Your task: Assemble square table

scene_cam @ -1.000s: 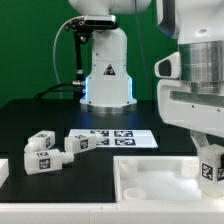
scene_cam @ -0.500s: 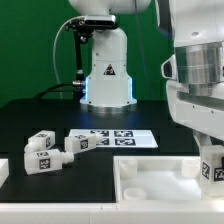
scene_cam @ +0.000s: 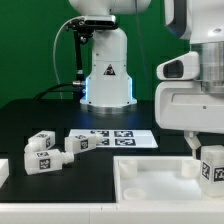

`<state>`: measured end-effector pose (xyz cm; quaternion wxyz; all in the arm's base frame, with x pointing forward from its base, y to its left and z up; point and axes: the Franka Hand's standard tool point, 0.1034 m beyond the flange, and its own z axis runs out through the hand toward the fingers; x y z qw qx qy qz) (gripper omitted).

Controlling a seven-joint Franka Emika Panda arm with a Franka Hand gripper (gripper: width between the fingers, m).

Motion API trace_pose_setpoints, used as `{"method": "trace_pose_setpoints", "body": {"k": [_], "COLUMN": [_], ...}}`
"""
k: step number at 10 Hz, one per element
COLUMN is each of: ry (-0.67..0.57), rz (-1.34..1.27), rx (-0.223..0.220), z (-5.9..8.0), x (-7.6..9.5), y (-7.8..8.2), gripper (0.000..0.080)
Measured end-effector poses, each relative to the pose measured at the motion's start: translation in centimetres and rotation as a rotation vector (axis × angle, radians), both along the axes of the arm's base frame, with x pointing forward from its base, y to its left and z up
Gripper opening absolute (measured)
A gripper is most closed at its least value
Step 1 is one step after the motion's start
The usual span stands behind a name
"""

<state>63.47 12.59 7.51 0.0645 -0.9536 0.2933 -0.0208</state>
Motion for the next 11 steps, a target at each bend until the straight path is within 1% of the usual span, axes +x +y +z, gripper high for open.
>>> {"method": "trace_pose_setpoints", "body": {"k": [1, 2, 3, 4, 5, 6, 7, 8, 9, 10, 11], "ry": [-0.014, -0.042, -0.061, -0.077, -0.081, -0.083, -0.082, -0.081, -0.081, -0.077, -0.07], "rz": [0.113, 0.349, 0.484, 0.688, 0.779, 0.796, 0.779, 0.764, 0.765, 0.705, 0.631], "rx": [-0.015, -0.056, -0.081, -0.113, -0.12, -0.121, -0.119, -0.118, -0.118, -0.11, -0.104], "z": [0.0, 0.2, 0.5, 0.6, 0.4, 0.4, 0.4, 0.4, 0.4, 0.4, 0.4], "x": [0.1, 0.5, 0.9, 1.1, 1.0, 1.1, 1.1, 1.1, 1.1, 1.0, 1.0], "y": [-0.3, -1.5, -2.0, -2.1, -2.3, -2.4, -2.3, -2.3, -2.4, -2.3, -2.3], "gripper": [0.0649, 0.0649, 0.0649, 0.0649, 0.0649, 0.0649, 0.0521, 0.0521, 0.0381, 0.0285, 0.0285]}}
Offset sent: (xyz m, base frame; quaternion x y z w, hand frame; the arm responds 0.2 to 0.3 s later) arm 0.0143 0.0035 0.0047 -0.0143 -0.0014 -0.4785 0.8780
